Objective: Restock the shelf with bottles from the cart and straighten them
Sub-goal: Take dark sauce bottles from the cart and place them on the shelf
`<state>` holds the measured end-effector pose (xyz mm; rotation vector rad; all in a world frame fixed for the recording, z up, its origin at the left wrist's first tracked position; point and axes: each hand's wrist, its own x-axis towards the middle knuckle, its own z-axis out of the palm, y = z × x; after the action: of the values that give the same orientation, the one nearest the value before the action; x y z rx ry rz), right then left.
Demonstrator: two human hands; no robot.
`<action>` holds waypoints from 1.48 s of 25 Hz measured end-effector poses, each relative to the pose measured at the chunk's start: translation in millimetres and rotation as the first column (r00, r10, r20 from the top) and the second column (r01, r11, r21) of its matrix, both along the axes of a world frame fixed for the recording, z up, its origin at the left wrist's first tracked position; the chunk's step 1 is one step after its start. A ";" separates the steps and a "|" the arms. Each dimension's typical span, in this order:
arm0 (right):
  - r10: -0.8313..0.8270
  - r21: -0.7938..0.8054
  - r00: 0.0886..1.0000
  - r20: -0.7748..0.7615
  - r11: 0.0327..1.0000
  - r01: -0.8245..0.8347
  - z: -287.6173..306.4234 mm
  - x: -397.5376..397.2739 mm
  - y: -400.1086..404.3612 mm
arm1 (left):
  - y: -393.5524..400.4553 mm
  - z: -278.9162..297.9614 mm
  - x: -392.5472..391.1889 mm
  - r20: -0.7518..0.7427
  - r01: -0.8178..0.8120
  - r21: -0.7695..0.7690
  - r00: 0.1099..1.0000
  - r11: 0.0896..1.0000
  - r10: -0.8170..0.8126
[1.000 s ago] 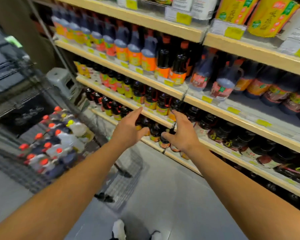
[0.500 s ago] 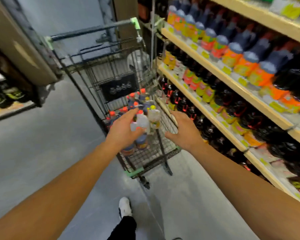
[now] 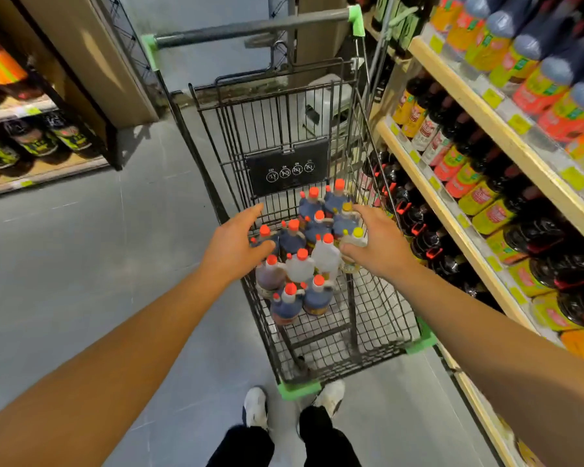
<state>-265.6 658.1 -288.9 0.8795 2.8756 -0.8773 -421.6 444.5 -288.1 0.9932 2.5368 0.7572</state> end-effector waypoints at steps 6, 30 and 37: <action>-0.007 -0.017 1.000 0.000 1.000 0.007 -45.8 -56.1 73.1 | 74.4 -57.1 -46.6 0.034 0.026 -0.032 0.999 0.999 -0.025; -0.258 -0.002 0.959 0.119 0.965 0.261 -258.9 -208.5 187.4 | 249.8 -286.1 -177.1 0.252 0.251 0.074 0.932 0.965 -0.261; -0.272 0.039 0.925 -0.264 0.956 0.292 -169.5 -186.4 144.6 | 202.2 -190.0 -171.2 0.069 0.228 0.127 0.969 0.965 -0.238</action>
<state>-452.0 802.6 -458.4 1.3082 3.0675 -0.9712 -592.8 646.7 -478.1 1.2455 2.2735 0.8670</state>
